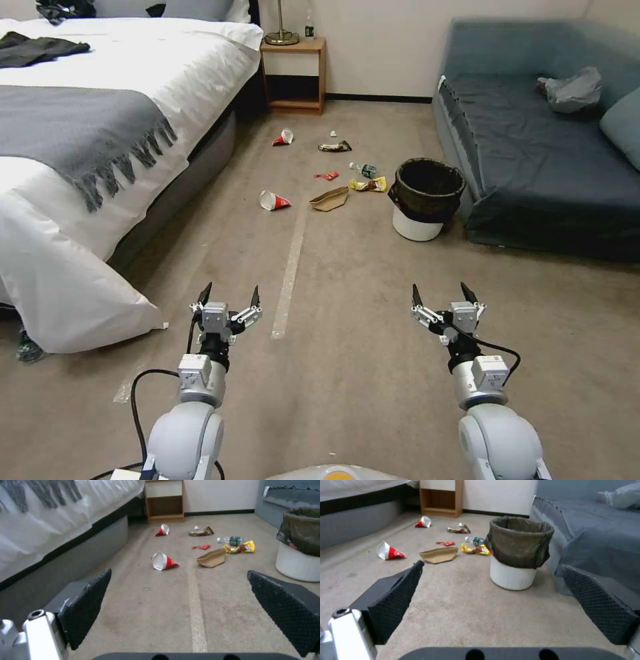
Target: Pick up the trash can from the floor.
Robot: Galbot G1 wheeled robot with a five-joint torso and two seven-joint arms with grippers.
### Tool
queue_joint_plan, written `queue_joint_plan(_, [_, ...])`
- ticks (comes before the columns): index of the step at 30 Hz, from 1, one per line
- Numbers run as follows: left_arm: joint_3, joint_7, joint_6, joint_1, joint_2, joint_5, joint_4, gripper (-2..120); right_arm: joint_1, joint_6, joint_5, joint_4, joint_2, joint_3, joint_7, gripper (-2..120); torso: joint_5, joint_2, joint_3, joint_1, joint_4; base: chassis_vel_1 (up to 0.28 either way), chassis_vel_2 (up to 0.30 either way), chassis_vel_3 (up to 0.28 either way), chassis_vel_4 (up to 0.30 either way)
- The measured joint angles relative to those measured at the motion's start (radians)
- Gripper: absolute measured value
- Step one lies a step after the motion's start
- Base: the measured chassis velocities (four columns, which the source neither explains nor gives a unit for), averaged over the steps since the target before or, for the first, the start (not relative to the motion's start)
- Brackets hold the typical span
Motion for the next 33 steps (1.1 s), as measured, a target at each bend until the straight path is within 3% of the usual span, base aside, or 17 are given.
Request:
queue_joint_plan(27, [0.0, 0.0, 0.0, 0.0, 0.0, 0.0, 0.0, 100, 0.0, 0.0, 0.0, 0.0, 0.0, 0.0, 0.0, 100, 0.0, 0.0, 0.0, 0.0, 0.0, 0.0, 0.0, 0.0, 0.0])
queue_joint_plan(33, [-0.032, -0.02, 0.026, 0.018, 0.026, -0.07, -0.045, 100, -0.065, 0.01, 0.027, 0.048, 0.013, 0.02, -0.008, 100, 0.0, 0.0, 0.0, 0.0, -0.0001, 0.0, 0.0, 0.0, 0.0])
